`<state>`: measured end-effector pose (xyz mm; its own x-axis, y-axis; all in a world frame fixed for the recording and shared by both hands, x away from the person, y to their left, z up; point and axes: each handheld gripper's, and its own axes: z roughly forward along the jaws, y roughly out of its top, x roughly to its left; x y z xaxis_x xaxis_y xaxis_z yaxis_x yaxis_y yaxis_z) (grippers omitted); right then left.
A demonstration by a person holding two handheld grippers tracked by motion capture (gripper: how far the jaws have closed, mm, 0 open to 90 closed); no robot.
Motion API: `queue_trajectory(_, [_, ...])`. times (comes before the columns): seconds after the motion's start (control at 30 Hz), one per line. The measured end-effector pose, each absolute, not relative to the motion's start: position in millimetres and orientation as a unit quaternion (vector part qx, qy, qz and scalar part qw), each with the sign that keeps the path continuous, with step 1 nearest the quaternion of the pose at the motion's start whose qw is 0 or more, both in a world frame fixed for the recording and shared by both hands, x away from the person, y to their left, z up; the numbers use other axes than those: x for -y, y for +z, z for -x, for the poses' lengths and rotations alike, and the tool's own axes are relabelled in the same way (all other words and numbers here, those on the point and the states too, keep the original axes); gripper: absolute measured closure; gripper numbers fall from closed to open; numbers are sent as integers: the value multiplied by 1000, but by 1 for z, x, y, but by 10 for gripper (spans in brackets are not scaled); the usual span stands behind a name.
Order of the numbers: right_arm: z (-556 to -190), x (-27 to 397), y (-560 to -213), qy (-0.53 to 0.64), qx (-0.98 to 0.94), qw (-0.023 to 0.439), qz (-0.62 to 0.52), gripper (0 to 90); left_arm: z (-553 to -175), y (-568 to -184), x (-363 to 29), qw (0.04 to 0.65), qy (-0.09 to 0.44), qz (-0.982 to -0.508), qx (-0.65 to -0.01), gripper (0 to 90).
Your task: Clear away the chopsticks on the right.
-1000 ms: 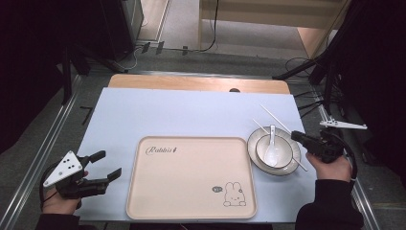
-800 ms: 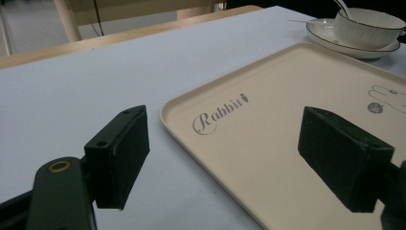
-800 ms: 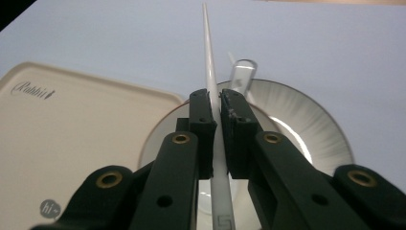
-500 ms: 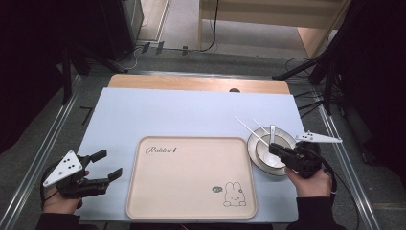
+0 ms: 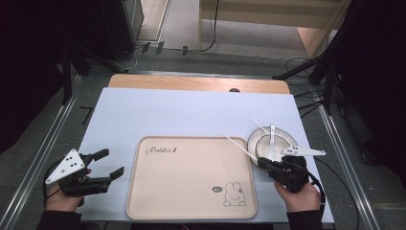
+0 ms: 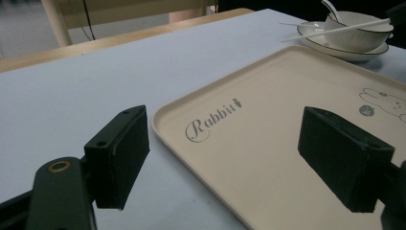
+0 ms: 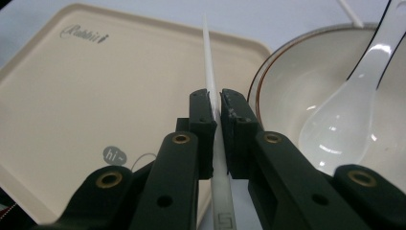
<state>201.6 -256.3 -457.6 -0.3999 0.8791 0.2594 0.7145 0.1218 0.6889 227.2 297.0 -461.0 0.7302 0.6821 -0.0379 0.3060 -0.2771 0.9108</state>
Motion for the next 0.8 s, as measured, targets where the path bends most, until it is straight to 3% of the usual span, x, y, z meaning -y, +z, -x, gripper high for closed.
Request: queue_trajectory(0.8, [-194,210,-529,340,-740,62,-576,839,-229,-461,-292,510,178,-782,-311,186])
